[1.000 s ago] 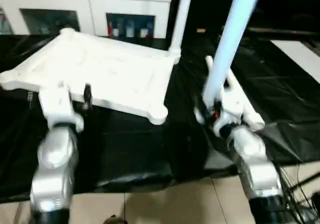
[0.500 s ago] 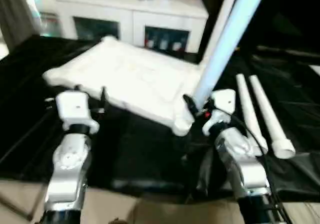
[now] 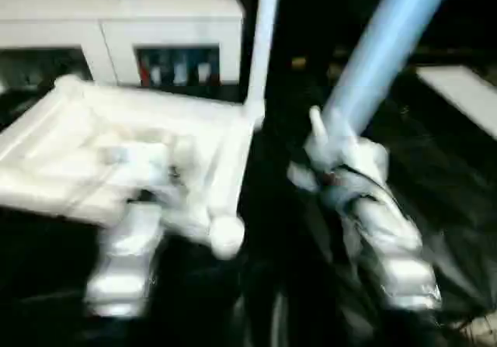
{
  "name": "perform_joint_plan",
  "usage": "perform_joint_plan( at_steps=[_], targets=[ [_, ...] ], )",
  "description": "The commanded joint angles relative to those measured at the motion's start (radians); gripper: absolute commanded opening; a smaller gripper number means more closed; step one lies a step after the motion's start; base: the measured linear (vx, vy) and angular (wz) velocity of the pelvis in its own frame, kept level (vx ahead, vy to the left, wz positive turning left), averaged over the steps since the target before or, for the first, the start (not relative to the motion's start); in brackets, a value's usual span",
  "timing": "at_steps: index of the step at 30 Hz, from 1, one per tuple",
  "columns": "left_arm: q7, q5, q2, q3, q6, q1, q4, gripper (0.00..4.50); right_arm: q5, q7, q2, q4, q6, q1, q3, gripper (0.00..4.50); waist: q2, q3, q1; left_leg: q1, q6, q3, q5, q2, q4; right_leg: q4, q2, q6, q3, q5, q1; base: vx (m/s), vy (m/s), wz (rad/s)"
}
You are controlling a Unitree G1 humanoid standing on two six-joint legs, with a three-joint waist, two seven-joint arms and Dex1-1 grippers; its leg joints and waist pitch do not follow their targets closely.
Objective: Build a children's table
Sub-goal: Pick table leg
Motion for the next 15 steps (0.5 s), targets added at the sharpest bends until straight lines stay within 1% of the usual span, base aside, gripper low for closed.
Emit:
perform_joint_plan(
  at_steps=[1,2,3,4,5,6,7,8,9,10,11,12,13,14,15],
  targets=[
    [0.018,0.008,0.030,0.044,0.014,0.010,-0.024,3.61,0.007,0.026,0.032,-0.034,-0.005,-0.037,0.045,1.88,-0.007,-0.054,0.042,-0.120,-0.041,-0.016,0.223,0.019,-0.033,-0.095,-0.155,-0.172,0.073,0.569,0.154,0.157,-0.056,-0.18],
    [0.020,0.015,0.031,0.046,0.023,0.018,-0.027,3.61,0.016,0.041,0.030,-0.034,0.002,-0.041,0.048,1.88,0.007,-0.050,0.038,-0.112,-0.042,-0.024,0.379,0.047,-0.096,-0.090,-0.146,-0.204,0.019,0.806,0.112,0.157,-0.056,-0.18],
    [0.018,0.019,0.033,0.046,0.020,0.021,-0.026,3.61,0.020,0.049,0.029,-0.033,0.005,-0.042,0.051,1.88,0.061,-0.050,0.043,-0.111,-0.008,-0.032,0.558,0.068,-0.206,-0.071,-0.085,-0.177,-0.051,0.791,0.105,0.112,-0.025,-0.27],
    [0.015,0.023,0.034,0.048,0.012,0.027,-0.026,3.61,0.022,0.056,0.026,-0.034,0.006,-0.043,0.055,1.88,0.082,-0.048,0.021,-0.096,0.107,-0.069,0.747,0.120,-0.233,-0.008,0.012,-0.071,-0.112,0.638,0.094,0.024,-0.016,-0.45],
    [0.016,0.028,0.036,0.050,0.012,0.034,-0.028,3.61,0.027,0.062,0.025,-0.035,0.012,-0.042,0.059,1.88,0.101,-0.059,0.012,-0.051,0.196,-0.111,0.865,0.175,-0.221,0.023,0.005,-0.035,-0.098,0.464,0.059,0.024,-0.016,-0.45],
    [0.021,0.030,0.035,0.059,0.015,0.043,-0.032,3.61,0.032,0.075,0.020,-0.034,0.011,-0.040,0.068,1.88,0.099,-0.069,0.029,0.011,0.278,-0.143,1.023,0.216,-0.197,-0.013,-0.035,0.005,-0.023,0.221,-0.004,0.008,-0.002,-0.22],
    [0.022,0.030,0.035,0.061,0.015,0.045,-0.033,3.61,0.034,0.082,0.017,-0.034,0.011,-0.040,0.072,1.88,0.089,-0.066,0.036,-0.003,0.235,-0.127,1.010,0.191,-0.205,-0.037,-0.045,0.006,0.000,0.235,-0.005,0.000,0.000,0.00],
    [0.023,0.029,0.036,0.061,0.014,0.047,-0.033,3.61,0.036,0.087,0.015,-0.034,0.010,-0.039,0.075,1.88,0.072,-0.053,0.042,-0.044,0.176,-0.081,0.761,0.147,-0.220,-0.078,-0.049,-0.032,0.004,0.235,0.017,0.000,0.000,0.00],
    [0.023,0.029,0.036,0.061,0.014,0.047,-0.033,3.61,0.036,0.087,0.015,-0.034,0.010,-0.039,0.075,1.88,0.062,-0.047,0.050,-0.066,0.133,-0.054,0.570,0.125,-0.223,-0.102,-0.066,-0.063,0.006,0.218,0.033,-0.059,0.036,-0.08],
    [0.028,0.033,0.042,0.059,0.013,0.049,-0.035,3.61,0.050,0.103,0.017,-0.038,0.019,-0.038,0.076,1.88,0.054,-0.041,0.059,-0.085,0.085,-0.030,0.378,0.111,-0.231,-0.118,-0.088,-0.093,0.008,0.189,0.049,-0.094,0.006,-0.08],
    [0.030,0.032,0.045,0.057,0.014,0.051,-0.037,3.61,0.057,0.115,0.020,-0.043,0.027,-0.038,0.077,1.88,0.054,-0.035,0.079,-0.078,-0.006,-0.011,0.093,0.115,-0.249,-0.136,-0.104,-0.134,0.006,0.059,0.062,-0.094,0.006,-0.08],
    [0.030,0.032,0.045,0.057,0.014,0.051,-0.037,3.61,0.057,0.115,0.020,-0.043,0.027,-0.038,0.077,1.88,0.053,-0.027,0.080,-0.057,-0.061,0.001,-0.112,0.128,-0.268,-0.150,-0.090,-0.151,-0.004,-0.144,0.046,-0.103,0.000,-0.04],
    [0.028,0.031,0.047,0.056,0.021,0.052,-0.041,3.61,0.059,0.127,0.021,-0.049,0.036,-0.036,0.083,1.88,0.060,-0.023,0.071,-0.055,-0.111,0.003,-0.231,0.138,-0.285,-0.154,-0.078,-0.149,-0.009,-0.279,0.038,-0.104,0.013,-0.10],
    [0.026,0.031,0.046,0.057,0.020,0.053,-0.042,3.61,0.061,0.128,0.021,-0.050,0.035,-0.034,0.084,1.88,0.060,-0.021,0.068,-0.055,-0.134,0.003,-0.283,0.141,-0.291,-0.157,-0.074,-0.140,-0.010,-0.321,0.033,-0.104,0.013,-0.10],
    [0.024,0.031,0.045,0.058,0.020,0.053,-0.042,3.61,0.062,0.128,0.021,-0.051,0.035,-0.033,0.086,1.88,0.065,-0.014,0.062,-0.050,-0.180,-0.002,-0.398,0.143,-0.298,-0.162,-0.071,-0.116,-0.012,-0.391,0.021,-0.119,0.025,-0.14]
  ],
)
